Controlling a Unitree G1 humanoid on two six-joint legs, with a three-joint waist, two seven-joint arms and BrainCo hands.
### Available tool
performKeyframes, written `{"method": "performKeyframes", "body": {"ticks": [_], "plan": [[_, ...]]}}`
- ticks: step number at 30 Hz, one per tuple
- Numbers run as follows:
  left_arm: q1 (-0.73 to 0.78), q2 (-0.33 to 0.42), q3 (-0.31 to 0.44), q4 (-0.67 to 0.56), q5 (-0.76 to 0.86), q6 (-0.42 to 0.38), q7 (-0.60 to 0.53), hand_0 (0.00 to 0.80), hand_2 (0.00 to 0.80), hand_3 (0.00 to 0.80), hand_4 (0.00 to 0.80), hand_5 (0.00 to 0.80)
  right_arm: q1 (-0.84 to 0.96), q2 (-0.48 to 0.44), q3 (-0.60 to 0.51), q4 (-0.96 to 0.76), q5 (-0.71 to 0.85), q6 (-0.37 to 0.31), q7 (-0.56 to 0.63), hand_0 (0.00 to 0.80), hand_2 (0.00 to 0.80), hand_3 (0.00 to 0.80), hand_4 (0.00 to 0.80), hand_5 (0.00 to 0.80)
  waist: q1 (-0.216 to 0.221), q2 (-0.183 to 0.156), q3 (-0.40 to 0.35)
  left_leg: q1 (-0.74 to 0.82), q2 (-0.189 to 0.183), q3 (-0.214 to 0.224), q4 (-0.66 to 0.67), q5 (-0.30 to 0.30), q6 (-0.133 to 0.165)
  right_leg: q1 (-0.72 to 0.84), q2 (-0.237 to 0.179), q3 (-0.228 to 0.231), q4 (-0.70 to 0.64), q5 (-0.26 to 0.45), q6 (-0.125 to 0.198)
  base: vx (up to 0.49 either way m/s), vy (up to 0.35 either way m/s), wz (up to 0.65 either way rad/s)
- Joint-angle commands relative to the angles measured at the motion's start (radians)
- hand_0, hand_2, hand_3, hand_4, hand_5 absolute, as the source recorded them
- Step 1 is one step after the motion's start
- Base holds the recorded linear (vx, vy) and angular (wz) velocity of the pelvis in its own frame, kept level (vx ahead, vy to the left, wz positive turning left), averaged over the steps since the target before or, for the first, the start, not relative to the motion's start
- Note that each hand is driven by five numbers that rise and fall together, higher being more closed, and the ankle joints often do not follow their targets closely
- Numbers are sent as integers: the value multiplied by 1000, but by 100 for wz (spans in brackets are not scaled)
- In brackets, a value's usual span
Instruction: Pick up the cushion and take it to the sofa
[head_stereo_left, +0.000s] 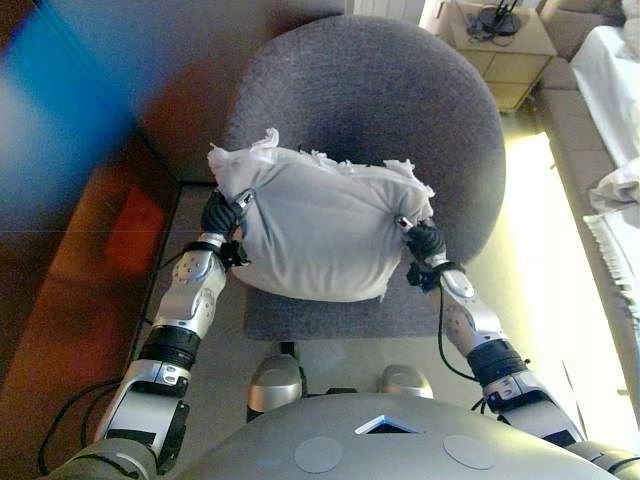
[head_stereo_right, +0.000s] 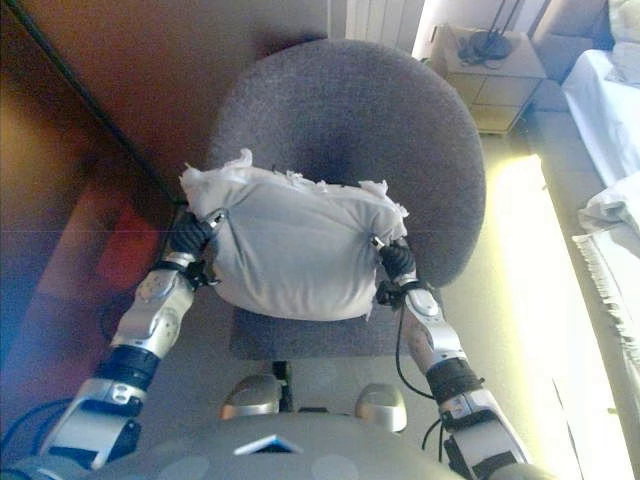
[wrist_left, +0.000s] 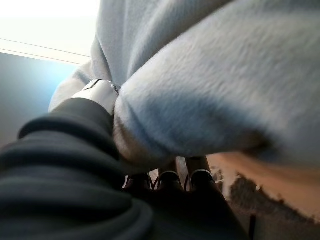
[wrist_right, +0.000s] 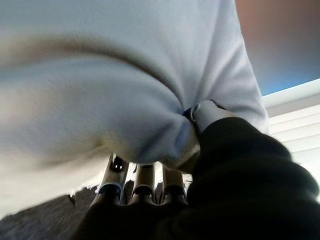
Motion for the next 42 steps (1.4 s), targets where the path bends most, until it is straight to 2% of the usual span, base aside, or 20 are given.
{"method": "performKeyframes", "body": {"ticks": [1, 4, 5, 8, 11, 15, 18, 22, 23, 24, 26, 29, 31, 33, 36, 38, 42], "plan": [[-110, -14, -8, -27, -41, -94, -17, 800, 800, 800, 800, 800, -116, 35, 11, -21, 54, -116, -3, 800, 800, 800, 800, 800, 9, 10, -63, -82, 25, -22, 58, -12, -32, 52, -53, -64, 52, 139, 2, 232, -18, -21], [-104, -11, -7, -33, -18, -81, -11, 800, 800, 800, 800, 800, -124, 47, 12, -10, 50, -109, -6, 800, 800, 800, 800, 800, 11, -12, -60, -52, 15, -14, 75, -36, -49, 61, -82, -123, -134, 148, 10, 195, -108, -24], [-100, -7, -5, -37, -13, -76, -6, 800, 800, 800, 800, 800, -125, 43, 12, -10, 50, -105, -4, 800, 800, 800, 800, 800, 8, -16, -57, -42, 22, -12, 81, -43, -59, 58, -89, -128, -182, 152, 17, 172, -159, -37], [-102, -6, -9, -37, 4, -66, 20, 800, 800, 800, 800, 800, -142, 25, 3, -5, 57, -86, 2, 800, 800, 800, 800, 800, -11, -29, -49, -15, 57, -18, 101, -62, -98, 39, -98, -100, -327, 176, 34, 150, -152, -38], [-124, -13, -19, -16, 32, -30, 36, 800, 800, 800, 800, 800, -194, 12, -7, 58, 74, -82, -16, 800, 800, 800, 800, 800, -26, -42, -50, -6, 87, -24, 129, -98, -120, 19, -90, -65, -416, 192, 63, 165, -142, 31], [-104, -23, -24, 7, 26, -2, 71, 800, 800, 800, 800, 800, -238, -6, -16, 91, 73, -29, -61, 800, 800, 800, 800, 800, -29, -47, -60, 4, 118, -29, 148, -109, -128, 29, -69, -51, -424, 177, 61, 147, -65, 19], [-92, -25, -28, 6, 18, 16, 89, 800, 800, 800, 800, 800, -241, -23, -24, 98, 64, -11, -65, 800, 800, 800, 800, 800, -23, -44, -68, 8, 127, -52, 141, -111, -132, 41, -56, -58, -432, 157, 57, 153, -57, -1], [-80, -32, -21, 3, -4, 37, 121, 800, 800, 800, 800, 800, -260, -55, -34, 106, 28, 29, -55, 800, 800, 800, 800, 800, -16, -45, -70, 9, 136, -55, 147, -113, -140, 50, -49, -79, -425, 136, 55, 123, -63, 10], [-88, -38, -25, 2, -20, 53, 136, 800, 800, 800, 800, 800, -279, -81, -41, 125, 18, 71, -46, 800, 800, 800, 800, 800, -15, -47, -67, 0, 143, -35, 167, -116, -145, 53, -51, -97, -416, 128, 52, 104, -101, 9], [-107, -46, -39, 6, -25, 69, 140, 800, 800, 800, 800, 800, -298, -102, -51, 153, 23, 80, -57, 800, 800, 800, 800, 800, -16, -50, -63, -15, 153, 1, 191, -114, -150, 57, -53, -120, -408, 122, 49, 75, -108, 12], [-150, -59, -75, 22, -29, 93, 146, 800, 800, 800, 800, 800, -339, -131, -59, 201, 7, 88, -93, 800, 800, 800, 800, 800, -16, -52, -50, -49, 175, 37, 228, -108, -160, 55, -54, -148, -386, 109, 45, 5, -76, 37], [-209, -79, -141, 58, -44, 95, 183, 800, 800, 800, 800, 800, -450, -156, -64, 279, 94, 104, -148, 800, 800, 800, 800, 800, -5, -53, -18, -88, 196, 8, 253, -109, -164, 29, -55, -148, -340, 90, 46, -7, -73, 51], [-229, -79, -157, 60, -54, 88, 208, 800, 800, 800, 800, 800, -488, -149, -65, 302, 103, 100, -166, 800, 800, 800, 800, 800, 6, -58, -7, -114, 201, -10, 260, -108, -167, 16, -53, -145, -337, 90, 51, -97, -144, 24], [-300, -75, -182, 62, -57, 77, 269, 800, 800, 800, 800, 800, -596, -141, -50, 380, 110, 73, -165, 800, 800, 800, 800, 800, 30, -80, 29, -178, 210, -39, 267, -98, -177, -14, -50, -150, -344, 102, 63, -248, -232, 13], [-355, -72, -192, 69, -52, 65, 307, 800, 800, 800, 800, 800, -677, -156, -43, 445, 126, 53, -146, 800, 800, 800, 800, 800, 46, -93, 59, -232, 213, -66, 277, -89, -182, -41, -46, -159, -344, 109, 68, -171, -139, 16], [-398, -59, -208, 64, -11, 64, 325, 800, 800, 800, 800, 800, -754, -179, -43, 510, 141, 30, -175, 800, 800, 800, 800, 800, 65, -108, 97, -308, 219, -99, 307, -84, -190, -81, -46, -169, -335, 118, 73, -239, -185, 16], [-446, -53, -249, 48, -6, 75, 348, 800, 800, 800, 800, 800, -852, -207, -47, 583, 163, 7, -220, 800, 800, 800, 800, 800, 84, -109, 151, -400, 217, -140, 330, -66, -198, -134, -50, -184, -330, 133, 76, -171, -24, 20]]}}
